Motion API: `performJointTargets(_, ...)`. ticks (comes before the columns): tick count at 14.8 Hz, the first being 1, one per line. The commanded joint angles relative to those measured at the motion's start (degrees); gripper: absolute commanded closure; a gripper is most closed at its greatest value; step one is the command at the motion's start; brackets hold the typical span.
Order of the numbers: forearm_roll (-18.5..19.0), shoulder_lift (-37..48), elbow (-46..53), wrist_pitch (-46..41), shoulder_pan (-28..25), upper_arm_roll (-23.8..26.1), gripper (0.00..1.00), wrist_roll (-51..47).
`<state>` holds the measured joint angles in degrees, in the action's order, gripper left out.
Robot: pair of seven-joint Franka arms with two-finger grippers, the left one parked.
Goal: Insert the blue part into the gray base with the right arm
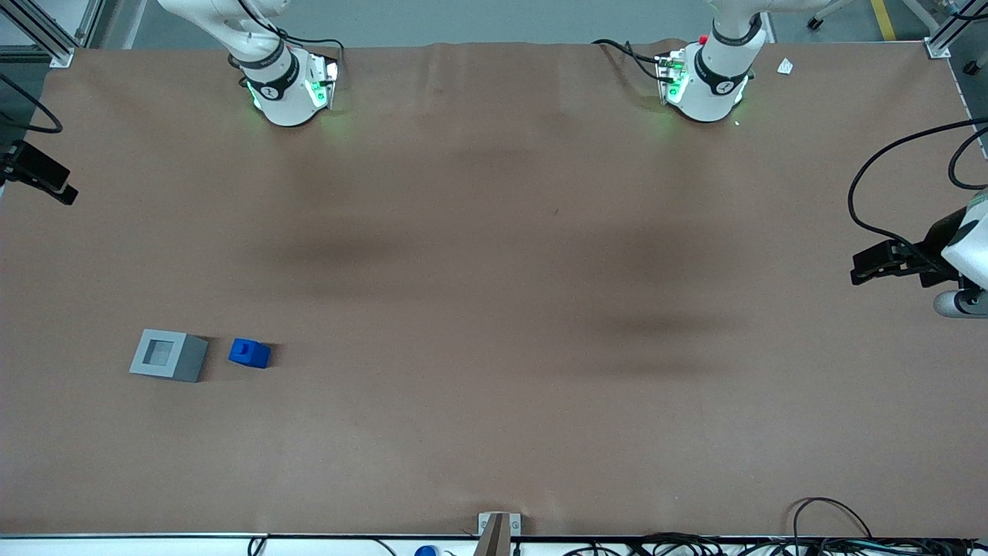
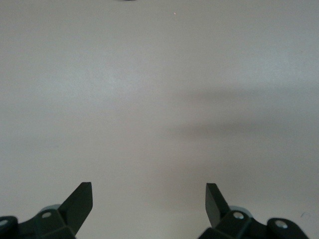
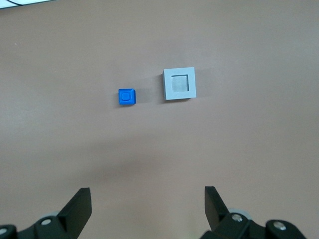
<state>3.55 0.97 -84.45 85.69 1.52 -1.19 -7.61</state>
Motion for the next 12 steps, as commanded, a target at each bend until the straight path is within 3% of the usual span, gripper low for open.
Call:
performJointTargets(1,1.5,-0.5,0.7,-0.4,0.7,0.5,0.00,0.4)
performJointTargets(12,0.8,-0.7,0.6,-0.3,0.9,0.5,0.00,0.1)
